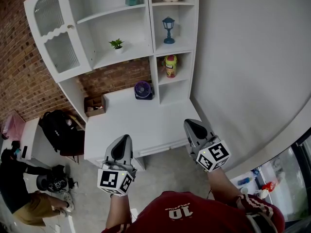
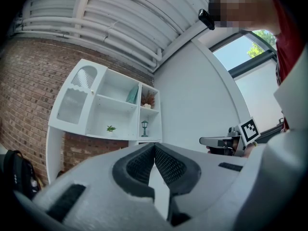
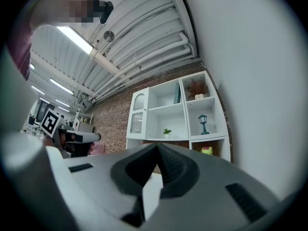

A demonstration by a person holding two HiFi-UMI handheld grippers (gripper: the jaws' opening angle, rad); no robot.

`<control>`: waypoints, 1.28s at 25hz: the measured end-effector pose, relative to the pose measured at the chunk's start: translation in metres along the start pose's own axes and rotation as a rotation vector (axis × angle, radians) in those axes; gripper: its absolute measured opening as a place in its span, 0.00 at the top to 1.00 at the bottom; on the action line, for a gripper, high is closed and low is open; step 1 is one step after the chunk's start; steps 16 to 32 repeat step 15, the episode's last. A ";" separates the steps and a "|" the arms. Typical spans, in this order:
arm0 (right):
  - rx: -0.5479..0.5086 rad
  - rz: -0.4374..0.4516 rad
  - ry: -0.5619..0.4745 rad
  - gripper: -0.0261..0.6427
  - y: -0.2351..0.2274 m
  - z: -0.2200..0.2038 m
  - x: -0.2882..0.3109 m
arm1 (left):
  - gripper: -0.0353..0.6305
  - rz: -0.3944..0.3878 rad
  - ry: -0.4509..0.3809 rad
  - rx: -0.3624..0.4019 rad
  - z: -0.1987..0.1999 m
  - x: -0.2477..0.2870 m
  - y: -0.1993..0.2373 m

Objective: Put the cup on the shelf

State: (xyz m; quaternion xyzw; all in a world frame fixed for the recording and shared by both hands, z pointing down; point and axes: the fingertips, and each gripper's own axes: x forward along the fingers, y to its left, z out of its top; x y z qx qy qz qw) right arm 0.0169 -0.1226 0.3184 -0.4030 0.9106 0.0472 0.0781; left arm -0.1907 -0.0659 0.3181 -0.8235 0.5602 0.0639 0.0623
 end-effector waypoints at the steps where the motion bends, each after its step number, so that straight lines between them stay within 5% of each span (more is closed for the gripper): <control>1: 0.002 -0.001 -0.001 0.96 0.000 0.000 0.000 | 0.95 0.002 -0.001 0.000 0.001 -0.001 0.001; 32: 0.010 -0.007 -0.015 0.96 0.001 0.004 -0.001 | 0.95 0.001 -0.004 0.000 0.002 0.000 0.003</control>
